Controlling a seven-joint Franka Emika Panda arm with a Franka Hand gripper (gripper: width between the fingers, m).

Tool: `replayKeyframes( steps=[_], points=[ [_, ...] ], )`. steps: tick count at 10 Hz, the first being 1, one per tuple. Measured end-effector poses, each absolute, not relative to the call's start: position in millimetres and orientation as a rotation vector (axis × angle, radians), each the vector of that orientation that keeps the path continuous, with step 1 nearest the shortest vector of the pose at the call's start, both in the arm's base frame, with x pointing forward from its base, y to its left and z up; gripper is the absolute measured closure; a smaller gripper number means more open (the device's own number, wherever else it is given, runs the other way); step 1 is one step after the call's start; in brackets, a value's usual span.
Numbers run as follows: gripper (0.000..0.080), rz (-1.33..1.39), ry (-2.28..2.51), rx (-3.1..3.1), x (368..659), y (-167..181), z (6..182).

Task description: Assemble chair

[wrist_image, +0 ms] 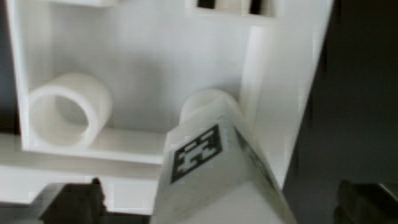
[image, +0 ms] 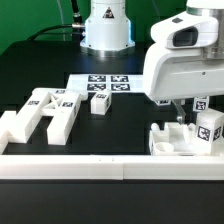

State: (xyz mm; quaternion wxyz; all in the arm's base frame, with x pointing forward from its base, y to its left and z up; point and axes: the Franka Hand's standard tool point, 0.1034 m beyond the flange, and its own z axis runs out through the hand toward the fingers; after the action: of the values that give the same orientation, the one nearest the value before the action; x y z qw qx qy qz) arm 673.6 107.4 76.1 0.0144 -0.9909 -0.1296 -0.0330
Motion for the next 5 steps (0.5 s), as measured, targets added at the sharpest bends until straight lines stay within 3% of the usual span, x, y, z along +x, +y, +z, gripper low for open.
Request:
replayKeyframes(
  steps=[3, 5],
  points=[
    [0.0150, -0.105, -0.678, -3.051, 673.9, 104.8, 75.9],
    [0.0193, -0.105, -0.741, -3.041, 674.0, 104.2, 75.8]
  ],
)
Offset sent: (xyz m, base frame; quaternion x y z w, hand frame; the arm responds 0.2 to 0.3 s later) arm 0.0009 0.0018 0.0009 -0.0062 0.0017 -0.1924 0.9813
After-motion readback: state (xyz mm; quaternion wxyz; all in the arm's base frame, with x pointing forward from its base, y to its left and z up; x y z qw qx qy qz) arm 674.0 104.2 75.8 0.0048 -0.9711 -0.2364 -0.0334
